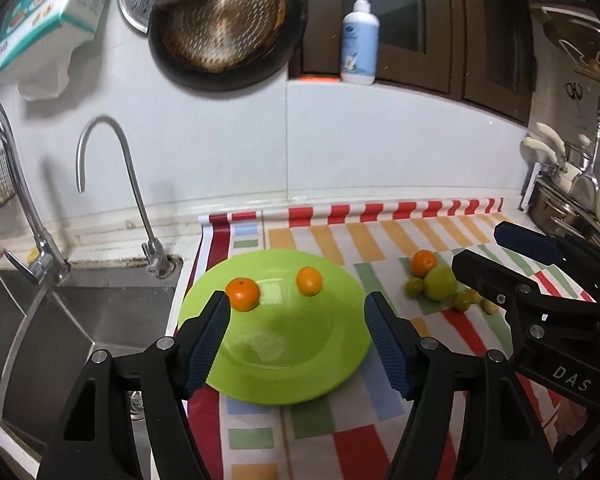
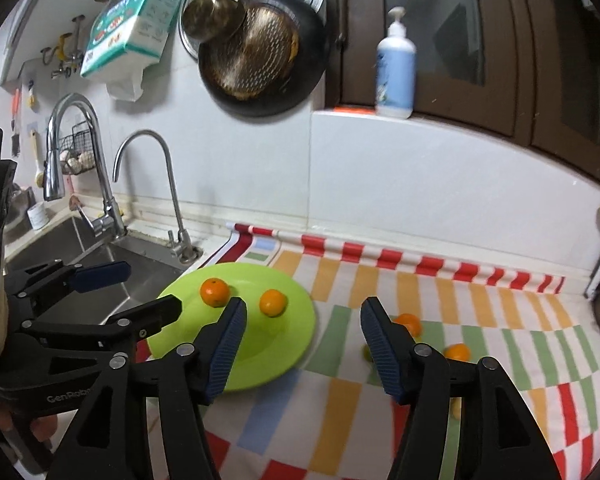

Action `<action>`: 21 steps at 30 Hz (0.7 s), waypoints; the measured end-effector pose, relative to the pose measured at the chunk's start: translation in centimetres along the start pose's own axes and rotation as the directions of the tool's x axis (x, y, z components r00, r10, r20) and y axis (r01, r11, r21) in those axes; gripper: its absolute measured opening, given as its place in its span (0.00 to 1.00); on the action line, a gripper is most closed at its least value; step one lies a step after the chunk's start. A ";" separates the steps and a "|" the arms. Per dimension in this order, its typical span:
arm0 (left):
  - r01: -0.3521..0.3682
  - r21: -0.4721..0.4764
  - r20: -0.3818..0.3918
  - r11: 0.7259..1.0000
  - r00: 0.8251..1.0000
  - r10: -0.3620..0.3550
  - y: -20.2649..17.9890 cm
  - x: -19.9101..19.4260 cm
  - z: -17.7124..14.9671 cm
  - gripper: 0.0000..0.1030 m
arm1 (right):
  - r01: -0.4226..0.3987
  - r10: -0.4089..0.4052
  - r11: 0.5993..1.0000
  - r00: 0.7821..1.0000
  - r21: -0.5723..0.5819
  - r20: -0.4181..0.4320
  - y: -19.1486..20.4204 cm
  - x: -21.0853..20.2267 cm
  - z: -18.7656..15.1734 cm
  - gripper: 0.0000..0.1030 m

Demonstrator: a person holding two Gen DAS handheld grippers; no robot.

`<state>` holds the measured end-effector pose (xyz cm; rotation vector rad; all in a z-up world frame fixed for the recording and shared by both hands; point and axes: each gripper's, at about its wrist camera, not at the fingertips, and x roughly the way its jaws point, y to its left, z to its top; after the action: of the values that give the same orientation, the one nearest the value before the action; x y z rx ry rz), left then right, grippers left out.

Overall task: Organize fruits
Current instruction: 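Open both tools to release the oranges onto the green plate, then move both open tools back to the fruit cluster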

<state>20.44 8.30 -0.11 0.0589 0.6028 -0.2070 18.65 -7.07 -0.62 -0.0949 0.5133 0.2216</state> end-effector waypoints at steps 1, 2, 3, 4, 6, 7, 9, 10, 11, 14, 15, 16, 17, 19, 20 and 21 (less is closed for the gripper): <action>-0.001 0.006 0.009 1.000 1.000 0.001 -0.4 -0.3 0.0 0.69 | 0.007 -0.007 1.000 1.000 0.001 0.004 -0.4 -0.5 -0.1 0.59; -0.001 0.009 0.019 1.000 1.000 0.001 -0.8 -0.7 0.0 0.70 | 0.011 -0.011 1.000 1.000 0.004 0.005 -0.7 -0.7 -0.2 0.59; 0.001 0.008 0.025 1.000 1.000 -0.001 -1.2 -1.0 0.0 0.71 | 0.017 -0.017 1.000 1.000 0.013 0.008 -1.2 -1.3 -0.3 0.59; 0.004 0.006 0.029 1.000 1.000 -0.004 -1.5 -1.1 0.0 0.73 | 0.023 -0.023 1.000 1.000 0.021 0.012 -1.6 -1.7 -0.4 0.59; 0.015 0.000 0.039 1.000 0.999 -0.015 -2.3 -1.5 -0.1 0.73 | 0.038 -0.039 0.999 0.999 0.028 0.016 -2.5 -2.4 -0.7 0.59; 0.019 0.000 0.042 1.000 0.999 -0.019 -2.7 -1.7 -0.2 0.74 | 0.044 -0.045 0.999 0.999 0.029 0.019 -2.8 -2.8 -0.9 0.59; 0.025 0.003 0.046 1.000 0.999 -0.025 -3.5 -1.7 -0.3 0.74 | 0.065 -0.066 0.997 0.997 0.039 0.028 -3.8 -3.6 -1.3 0.59; 0.029 0.006 0.045 1.000 0.999 -0.029 -4.2 -1.7 -0.4 0.74 | 0.070 -0.071 0.997 0.997 0.042 0.029 -4.1 -3.8 -1.4 0.59; 0.036 0.007 0.045 0.999 0.998 -0.036 -4.5 -1.6 -0.5 0.74 | 0.078 -0.079 0.996 0.996 0.044 0.028 -4.6 -4.1 -1.6 0.59; 0.056 0.022 0.047 0.998 0.997 -0.057 -6.1 -1.3 -0.4 0.74 | 0.101 -0.102 0.994 0.994 0.051 0.023 -6.1 -4.9 -2.3 0.59; 0.058 0.027 0.051 0.998 0.997 -0.059 -6.5 -1.2 -0.4 0.74 | 0.105 -0.107 0.993 0.994 0.052 0.019 -6.5 -5.0 -2.5 0.59; 0.060 0.032 0.054 0.998 0.997 -0.062 -7.0 -1.2 -0.4 0.74 | 0.111 -0.112 0.992 0.994 0.054 0.015 -6.9 -5.1 -2.7 0.59; 0.068 0.037 0.060 0.997 0.996 -0.070 -7.6 -1.0 -0.3 0.74 | 0.115 -0.116 0.992 0.993 0.055 0.013 -7.2 -5.2 -2.9 0.59; 0.076 0.046 0.065 0.996 0.995 -0.079 -8.6 -0.8 -0.2 0.74 | 0.130 -0.131 0.990 0.991 0.056 0.009 -8.1 -5.4 -3.3 0.59; 0.082 0.052 0.067 0.995 0.994 -0.086 -9.2 -0.6 -0.2 0.74 | 0.135 -0.136 0.989 0.991 0.057 0.006 -8.5 -5.5 -3.4 0.59; 0.086 0.058 0.068 0.995 0.994 -0.090 -9.9 -0.4 -0.2 0.74 | 0.141 -0.142 0.988 0.990 0.059 0.000 -9.2 -5.5 -3.7 0.59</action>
<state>17.93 -1.24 0.07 0.0778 0.5295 -0.3099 14.36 -17.58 -0.78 -0.0728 0.5059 0.0677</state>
